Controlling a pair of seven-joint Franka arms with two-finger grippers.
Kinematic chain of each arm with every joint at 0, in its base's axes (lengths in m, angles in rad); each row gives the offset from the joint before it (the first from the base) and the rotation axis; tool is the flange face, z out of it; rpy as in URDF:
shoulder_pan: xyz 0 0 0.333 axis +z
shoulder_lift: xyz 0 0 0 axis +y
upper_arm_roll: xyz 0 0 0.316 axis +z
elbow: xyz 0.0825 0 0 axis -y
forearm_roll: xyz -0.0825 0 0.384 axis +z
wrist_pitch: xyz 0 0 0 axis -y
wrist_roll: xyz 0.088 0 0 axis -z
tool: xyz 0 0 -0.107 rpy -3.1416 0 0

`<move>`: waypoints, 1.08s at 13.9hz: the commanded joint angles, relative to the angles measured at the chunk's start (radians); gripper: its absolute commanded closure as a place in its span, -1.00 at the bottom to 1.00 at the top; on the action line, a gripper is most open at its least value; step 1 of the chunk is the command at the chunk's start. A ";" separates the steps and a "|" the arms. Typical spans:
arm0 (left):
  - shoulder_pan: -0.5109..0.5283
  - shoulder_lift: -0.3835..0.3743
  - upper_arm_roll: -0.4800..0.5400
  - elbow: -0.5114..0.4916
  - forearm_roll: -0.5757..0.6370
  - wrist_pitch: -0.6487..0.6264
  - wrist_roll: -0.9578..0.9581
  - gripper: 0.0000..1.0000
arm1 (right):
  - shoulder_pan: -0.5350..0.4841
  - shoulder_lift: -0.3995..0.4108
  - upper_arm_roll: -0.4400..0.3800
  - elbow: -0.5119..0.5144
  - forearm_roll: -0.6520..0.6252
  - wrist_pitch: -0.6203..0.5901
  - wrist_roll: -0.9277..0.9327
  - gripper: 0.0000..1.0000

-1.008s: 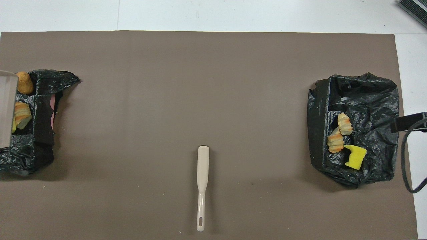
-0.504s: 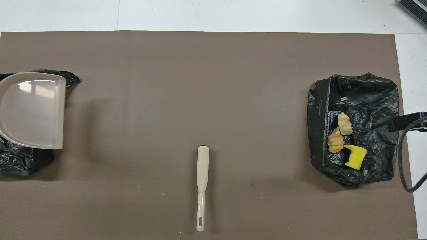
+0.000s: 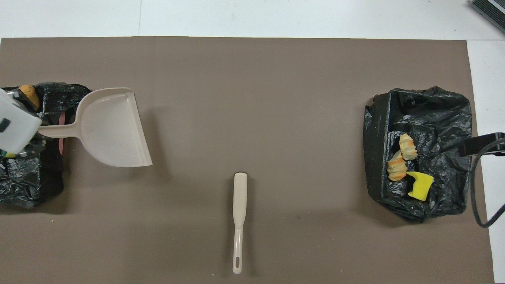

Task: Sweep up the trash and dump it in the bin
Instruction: 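Lift the empty dustpan away from the bag with the left gripper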

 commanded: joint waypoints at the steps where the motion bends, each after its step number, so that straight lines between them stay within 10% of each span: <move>1: -0.096 -0.029 0.019 -0.061 -0.047 0.073 -0.257 1.00 | -0.004 -0.019 0.002 -0.024 0.002 0.018 -0.021 -1.00; 15: -0.485 0.214 0.019 -0.061 -0.181 0.429 -1.304 1.00 | -0.004 -0.019 0.002 -0.026 0.000 0.030 -0.025 -1.00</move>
